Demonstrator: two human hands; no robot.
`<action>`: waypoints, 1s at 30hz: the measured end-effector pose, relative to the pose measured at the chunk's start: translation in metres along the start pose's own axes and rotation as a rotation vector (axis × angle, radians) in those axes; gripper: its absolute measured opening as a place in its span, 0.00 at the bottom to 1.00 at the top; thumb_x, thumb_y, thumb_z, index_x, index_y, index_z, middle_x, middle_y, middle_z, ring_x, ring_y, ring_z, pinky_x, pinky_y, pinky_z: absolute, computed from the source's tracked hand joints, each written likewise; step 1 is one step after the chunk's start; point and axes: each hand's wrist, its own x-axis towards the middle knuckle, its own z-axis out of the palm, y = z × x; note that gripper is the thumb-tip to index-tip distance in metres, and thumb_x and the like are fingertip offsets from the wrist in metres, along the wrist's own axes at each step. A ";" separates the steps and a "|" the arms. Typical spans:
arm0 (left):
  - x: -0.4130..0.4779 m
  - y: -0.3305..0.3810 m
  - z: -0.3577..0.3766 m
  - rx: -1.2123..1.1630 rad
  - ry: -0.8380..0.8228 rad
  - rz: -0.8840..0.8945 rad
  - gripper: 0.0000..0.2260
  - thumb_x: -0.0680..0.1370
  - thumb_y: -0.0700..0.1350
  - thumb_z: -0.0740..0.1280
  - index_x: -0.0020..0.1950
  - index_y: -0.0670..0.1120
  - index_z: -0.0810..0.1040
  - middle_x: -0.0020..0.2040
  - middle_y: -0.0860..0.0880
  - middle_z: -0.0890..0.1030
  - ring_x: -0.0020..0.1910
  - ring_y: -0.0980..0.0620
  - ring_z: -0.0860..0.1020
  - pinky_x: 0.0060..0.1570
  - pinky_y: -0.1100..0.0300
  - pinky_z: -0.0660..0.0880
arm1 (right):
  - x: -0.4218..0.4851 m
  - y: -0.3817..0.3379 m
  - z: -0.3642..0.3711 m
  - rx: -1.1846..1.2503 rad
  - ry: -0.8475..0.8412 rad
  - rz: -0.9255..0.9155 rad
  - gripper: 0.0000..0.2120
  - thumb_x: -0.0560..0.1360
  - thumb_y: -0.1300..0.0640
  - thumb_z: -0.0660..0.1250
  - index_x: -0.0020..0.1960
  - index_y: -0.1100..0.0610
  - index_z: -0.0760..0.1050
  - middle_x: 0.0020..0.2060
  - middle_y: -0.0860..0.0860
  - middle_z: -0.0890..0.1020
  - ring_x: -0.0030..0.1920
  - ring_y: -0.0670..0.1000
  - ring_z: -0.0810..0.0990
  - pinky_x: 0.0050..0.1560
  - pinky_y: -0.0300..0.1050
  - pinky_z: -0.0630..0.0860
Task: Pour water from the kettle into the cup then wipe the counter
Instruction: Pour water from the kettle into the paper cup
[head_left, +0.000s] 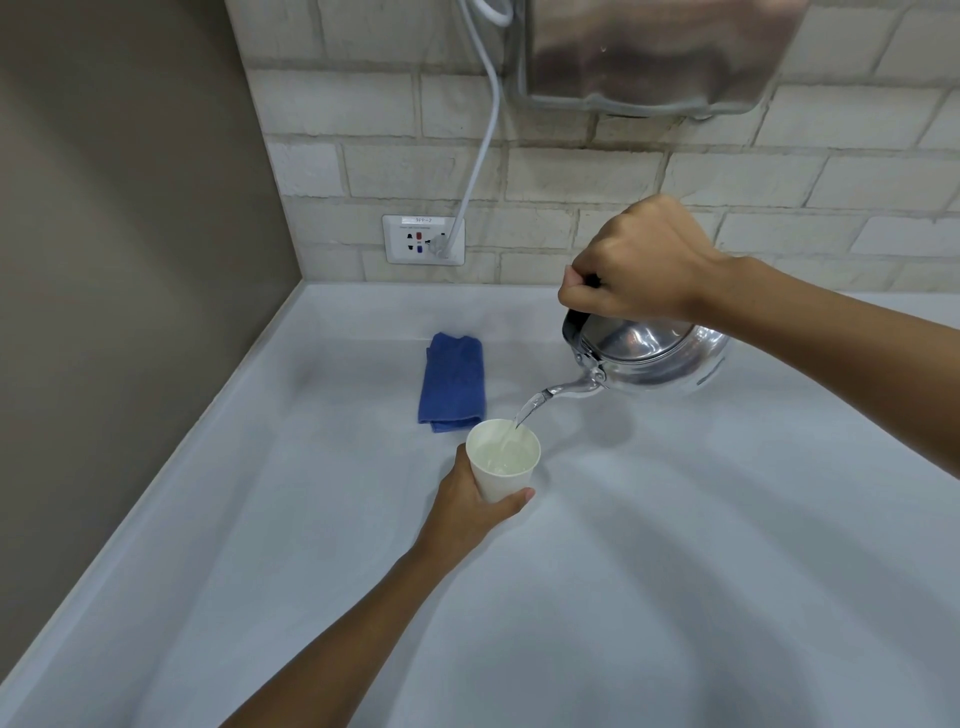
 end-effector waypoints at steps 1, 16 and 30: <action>0.000 0.000 0.000 0.003 0.001 0.002 0.36 0.63 0.53 0.77 0.66 0.50 0.63 0.60 0.50 0.75 0.56 0.53 0.73 0.45 0.72 0.68 | 0.000 0.000 0.000 0.002 0.001 -0.001 0.17 0.67 0.61 0.59 0.22 0.58 0.58 0.18 0.55 0.58 0.23 0.51 0.53 0.28 0.38 0.50; -0.004 0.006 -0.001 -0.007 -0.002 -0.001 0.36 0.64 0.52 0.77 0.67 0.48 0.63 0.62 0.49 0.74 0.58 0.52 0.73 0.53 0.64 0.71 | -0.008 -0.003 0.017 0.069 0.041 0.051 0.18 0.67 0.59 0.57 0.21 0.58 0.56 0.17 0.54 0.57 0.22 0.51 0.53 0.28 0.37 0.49; -0.004 0.005 -0.002 -0.032 -0.010 -0.006 0.35 0.64 0.52 0.77 0.65 0.51 0.63 0.59 0.53 0.74 0.57 0.54 0.73 0.44 0.79 0.69 | -0.031 0.016 0.065 0.321 0.076 0.447 0.19 0.67 0.52 0.54 0.20 0.56 0.57 0.15 0.52 0.57 0.21 0.51 0.56 0.27 0.37 0.52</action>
